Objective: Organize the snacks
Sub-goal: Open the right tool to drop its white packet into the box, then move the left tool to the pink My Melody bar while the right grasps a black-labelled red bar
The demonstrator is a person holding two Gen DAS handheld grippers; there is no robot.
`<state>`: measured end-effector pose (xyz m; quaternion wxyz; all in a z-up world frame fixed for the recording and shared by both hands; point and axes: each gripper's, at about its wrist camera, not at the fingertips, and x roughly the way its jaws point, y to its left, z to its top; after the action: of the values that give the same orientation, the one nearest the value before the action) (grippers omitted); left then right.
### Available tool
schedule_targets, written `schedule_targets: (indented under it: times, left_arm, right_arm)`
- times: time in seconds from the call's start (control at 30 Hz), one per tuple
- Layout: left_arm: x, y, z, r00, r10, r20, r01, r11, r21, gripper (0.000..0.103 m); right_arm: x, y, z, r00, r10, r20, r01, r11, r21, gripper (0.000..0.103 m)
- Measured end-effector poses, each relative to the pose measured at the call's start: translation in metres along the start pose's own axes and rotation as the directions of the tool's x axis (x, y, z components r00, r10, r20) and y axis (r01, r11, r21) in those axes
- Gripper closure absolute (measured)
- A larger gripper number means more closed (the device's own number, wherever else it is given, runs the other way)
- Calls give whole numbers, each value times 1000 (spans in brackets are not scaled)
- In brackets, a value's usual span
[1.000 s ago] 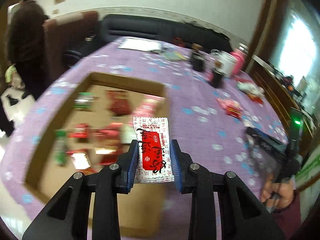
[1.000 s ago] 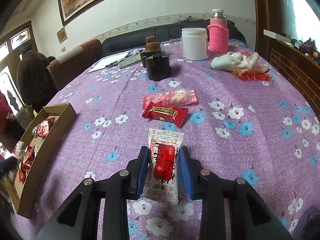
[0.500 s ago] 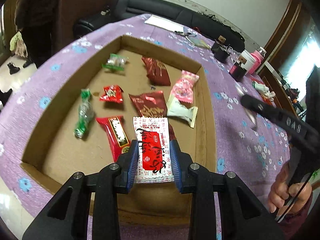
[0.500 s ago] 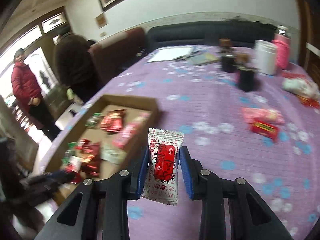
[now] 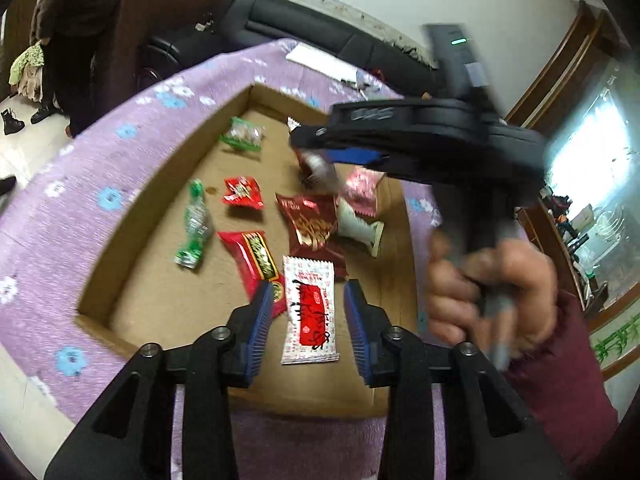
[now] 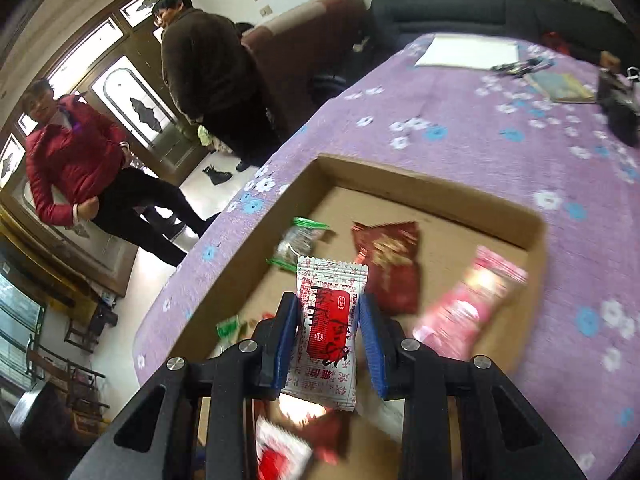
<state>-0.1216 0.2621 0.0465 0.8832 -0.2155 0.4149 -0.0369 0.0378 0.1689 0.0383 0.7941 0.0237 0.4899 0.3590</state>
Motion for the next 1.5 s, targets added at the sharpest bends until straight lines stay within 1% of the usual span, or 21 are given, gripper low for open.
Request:
schedule_targets:
  times: [0.03, 0.1, 0.17, 0.27, 0.3, 0.4, 0.57, 0.67, 0.77, 0.87, 0.93, 0.97, 1.03, 1.1, 1.2, 1.3, 1.4, 1.43, 1.47, 1.5]
  left_arm:
    - [-4, 2, 1, 1000, -2, 7, 2, 1000, -9, 58]
    - [-11, 5, 2, 1000, -11, 24, 11, 1000, -16, 57]
    - [-15, 5, 2, 999, -9, 34, 10, 1000, -16, 57]
    - [-13, 1, 2, 999, -21, 33, 21, 1000, -17, 57]
    - [-11, -3, 1, 999, -25, 27, 25, 1000, -15, 57]
    - [-4, -19, -4, 999, -45, 6, 45, 999, 9, 57]
    - [10, -53, -15, 996, -74, -45, 76, 995, 64, 57]
    - [12, -69, -20, 995, -81, -62, 86, 992, 97, 57]
    - [14, -76, -21, 994, -78, -77, 84, 992, 89, 57]
    - [15, -83, -20, 995, -67, -74, 74, 992, 104, 57]
    - [17, -92, -23, 994, -72, -83, 82, 989, 120, 57]
    - [18, -98, -25, 993, -73, -91, 85, 987, 134, 57]
    - [21, -105, -27, 992, -76, -101, 91, 984, 151, 57]
    - [23, -113, -30, 991, -74, -111, 93, 981, 169, 57]
    - [26, -117, -33, 990, -67, -126, 90, 979, 184, 57]
    - [28, -115, -33, 990, -58, -131, 82, 979, 187, 57]
    - [30, -110, -31, 990, -53, -134, 76, 981, 176, 57]
    - [31, -108, -31, 990, -50, -133, 73, 982, 173, 57]
    - [32, -107, -30, 990, -48, -133, 70, 983, 168, 57]
    - [33, -105, -29, 990, -47, -134, 69, 984, 164, 57]
  right_arm:
    - [6, 3, 3, 1000, -12, -5, 12, 1000, -5, 68]
    - [12, 5, 8, 999, -44, -2, 44, 999, -7, 68]
    - [4, 5, 8, 999, -38, 18, 38, 999, -3, 68]
    - [-20, -1, 0, 997, -43, 69, 42, 999, 13, 67]
    - [-31, -5, -5, 995, -39, 87, 38, 999, 15, 65]
    - [-59, -24, -23, 991, -54, 122, 51, 998, 29, 62]
    - [-97, -68, -56, 985, -85, 148, 71, 993, 99, 62]
    - [-118, -88, -75, 980, -109, 169, 87, 987, 132, 61]
    - [-139, -114, -92, 971, -142, 190, 108, 978, 177, 58]
    - [-164, -155, -100, 951, -214, 224, 149, 950, 275, 57]
    - [-184, -188, -101, 927, -275, 254, 173, 916, 361, 57]
    - [-195, -208, -99, 911, -314, 266, 188, 893, 410, 55]
    - [-204, -236, -93, 896, -354, 268, 202, 862, 464, 55]
    - [-209, -260, -85, 884, -387, 262, 213, 833, 511, 55]
    - [-199, -290, -71, 887, -405, 222, 221, 795, 565, 55]
    - [-184, -306, -57, 878, -448, 166, 280, 764, 582, 55]
    - [-163, -309, -44, 871, -480, 107, 349, 756, 553, 55]
    - [-156, -309, -40, 870, -484, 92, 367, 760, 537, 56]
    - [-148, -305, -35, 870, -486, 80, 383, 769, 511, 59]
    - [-143, -297, -31, 862, -500, 81, 406, 778, 479, 59]
